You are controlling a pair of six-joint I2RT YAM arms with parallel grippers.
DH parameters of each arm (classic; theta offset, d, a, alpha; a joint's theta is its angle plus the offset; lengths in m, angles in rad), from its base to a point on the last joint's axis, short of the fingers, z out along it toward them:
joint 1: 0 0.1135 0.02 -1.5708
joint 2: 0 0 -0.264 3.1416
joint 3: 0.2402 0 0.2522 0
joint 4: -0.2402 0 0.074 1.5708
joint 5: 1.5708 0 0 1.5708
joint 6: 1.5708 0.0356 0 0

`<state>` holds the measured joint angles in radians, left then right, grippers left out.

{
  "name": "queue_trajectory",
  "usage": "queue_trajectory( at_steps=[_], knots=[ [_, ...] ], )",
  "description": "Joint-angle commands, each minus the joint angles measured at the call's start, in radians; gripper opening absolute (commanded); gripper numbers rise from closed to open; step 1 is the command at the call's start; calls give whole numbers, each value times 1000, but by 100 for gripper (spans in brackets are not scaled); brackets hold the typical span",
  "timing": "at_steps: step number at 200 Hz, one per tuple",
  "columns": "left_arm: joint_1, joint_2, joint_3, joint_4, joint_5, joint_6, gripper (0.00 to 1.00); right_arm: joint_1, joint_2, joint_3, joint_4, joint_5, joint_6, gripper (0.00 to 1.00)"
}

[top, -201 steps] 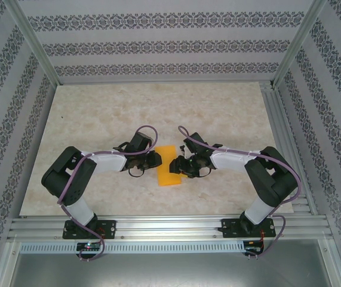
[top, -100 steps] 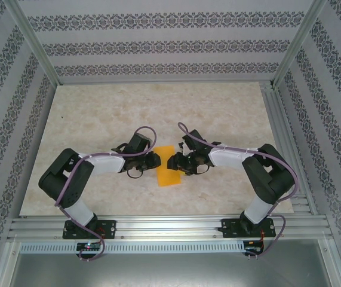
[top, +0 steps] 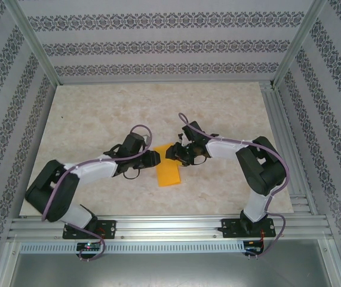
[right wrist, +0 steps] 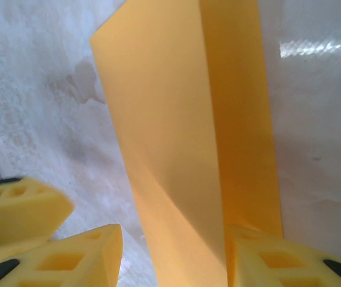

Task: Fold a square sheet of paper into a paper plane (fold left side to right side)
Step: First fold the square sheet of paper in half at the center of the table.

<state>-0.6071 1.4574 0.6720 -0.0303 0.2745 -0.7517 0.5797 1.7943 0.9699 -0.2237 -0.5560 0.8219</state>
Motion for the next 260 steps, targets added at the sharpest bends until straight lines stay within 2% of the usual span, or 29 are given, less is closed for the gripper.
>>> queue_trajectory(
  at_steps=[1, 45, 93, 135, 198, 234, 260],
  knots=[
    [-64, -122, -43, 15, -35, 75, 45, -12, 8, 33, 0, -21, 24, 47],
    [-261, -206, -44, -51, -135, 137, 53, -20, 40, 62, 10, -80, 79, 41],
    [-435, -70, 47, -143, -300, 175, 62, -20, 30, 72, -24, -87, 85, 38],
    [-486, 35, 134, -191, -415, 193, 68, -20, 20, 63, -40, -73, 77, 38],
    [-562, 225, 326, -386, -558, 245, 74, -19, 25, 63, -41, -70, 77, 38],
    [-588, 308, 421, -507, -658, 232, 72, -20, 29, 60, -39, -74, 75, 38],
    [-600, 349, 463, -580, -718, 219, 67, -20, 31, 60, -39, -74, 75, 38]
  ],
)
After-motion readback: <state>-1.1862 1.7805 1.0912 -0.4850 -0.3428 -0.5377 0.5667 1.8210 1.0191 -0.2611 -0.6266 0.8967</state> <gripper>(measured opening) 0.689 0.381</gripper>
